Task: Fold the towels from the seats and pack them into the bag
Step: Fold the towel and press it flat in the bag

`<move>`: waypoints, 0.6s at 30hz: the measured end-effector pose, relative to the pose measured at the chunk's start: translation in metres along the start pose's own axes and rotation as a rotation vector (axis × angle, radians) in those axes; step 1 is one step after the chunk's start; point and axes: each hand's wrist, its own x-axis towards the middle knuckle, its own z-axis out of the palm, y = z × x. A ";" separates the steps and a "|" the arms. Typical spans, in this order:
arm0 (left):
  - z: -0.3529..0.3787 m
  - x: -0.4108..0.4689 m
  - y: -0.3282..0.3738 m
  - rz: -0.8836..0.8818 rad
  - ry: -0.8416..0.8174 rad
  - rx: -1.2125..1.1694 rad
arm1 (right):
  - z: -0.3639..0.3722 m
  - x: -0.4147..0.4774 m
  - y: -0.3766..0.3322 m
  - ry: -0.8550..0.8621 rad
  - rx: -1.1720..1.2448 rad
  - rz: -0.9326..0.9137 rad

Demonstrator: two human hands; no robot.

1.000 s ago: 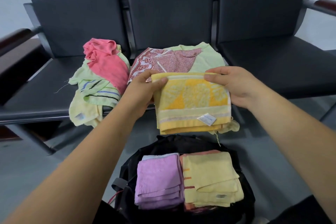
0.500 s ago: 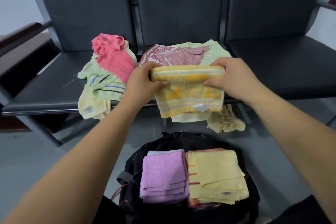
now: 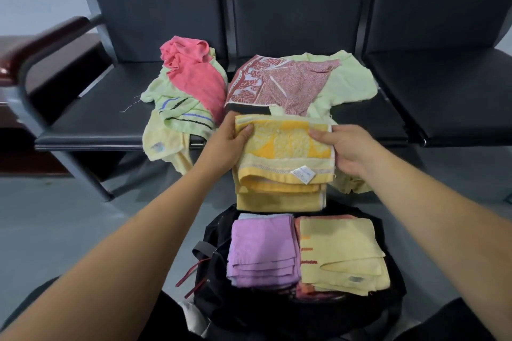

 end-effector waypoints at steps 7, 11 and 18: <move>0.032 -0.038 -0.081 -0.390 -0.255 0.173 | 0.004 0.006 0.099 0.081 -0.163 0.347; 0.046 -0.054 -0.121 -0.500 -0.328 0.261 | 0.003 0.012 0.148 0.094 -0.304 0.392; 0.078 -0.054 -0.156 -0.596 -0.293 0.308 | 0.004 0.036 0.207 0.194 -0.536 0.346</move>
